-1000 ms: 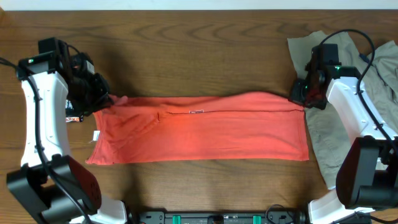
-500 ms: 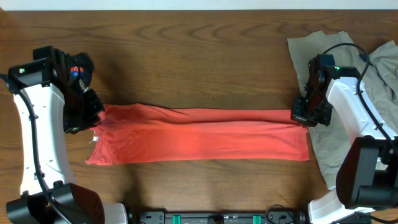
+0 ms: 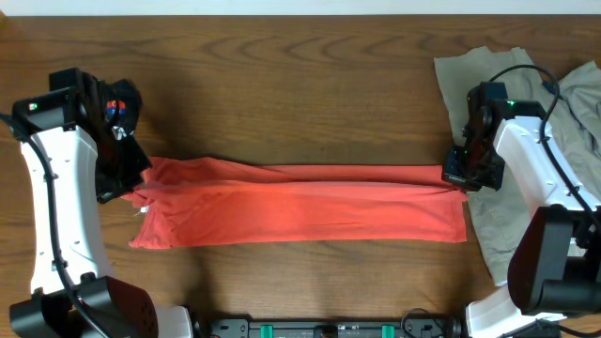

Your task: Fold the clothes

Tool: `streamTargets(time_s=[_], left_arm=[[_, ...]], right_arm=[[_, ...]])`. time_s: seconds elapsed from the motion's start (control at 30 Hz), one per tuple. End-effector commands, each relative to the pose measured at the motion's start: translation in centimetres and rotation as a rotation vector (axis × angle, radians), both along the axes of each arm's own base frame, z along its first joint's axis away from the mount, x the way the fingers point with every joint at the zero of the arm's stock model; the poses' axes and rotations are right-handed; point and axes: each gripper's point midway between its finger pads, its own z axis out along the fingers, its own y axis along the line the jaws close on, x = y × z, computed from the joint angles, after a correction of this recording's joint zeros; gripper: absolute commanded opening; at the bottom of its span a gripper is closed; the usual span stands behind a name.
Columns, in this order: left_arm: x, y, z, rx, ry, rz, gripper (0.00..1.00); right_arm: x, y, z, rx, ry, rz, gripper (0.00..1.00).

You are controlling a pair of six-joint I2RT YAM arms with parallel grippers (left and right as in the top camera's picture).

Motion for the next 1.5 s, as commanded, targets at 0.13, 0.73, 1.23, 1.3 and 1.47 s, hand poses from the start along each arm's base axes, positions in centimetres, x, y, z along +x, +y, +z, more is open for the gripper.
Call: streamTargets(time_s=[0.13,0.73,1.23,1.3,1.47], left_arm=[[-1.0,0.8,-0.4,0.051,0.043,0.043,0.06],[0.8,1.2,-2.6,0.064,-0.019,0.042,0.06],[3.2,-3.2,-2.8,0.072,-0.071,-0.126,0.06],[3.9,-3.7,-3.2,0.079,-0.095,-0.146,0.06],[5.2,-4.6,-5.2,0.084,-0.142,-0.177,0.06]], right_arm=[[-0.3,-0.5,0.2,-0.019,0.01,0.003,0.02],[1.2,1.5,0.1,0.104,-0.056,0.069,0.26],[-0.2,5.1,-1.6,0.222,-0.036,0.199,0.29],[-0.6,5.0,-2.1,0.222,-0.027,0.198,0.28],[-1.3,4.9,-2.8,0.217,-0.007,0.196,0.27]])
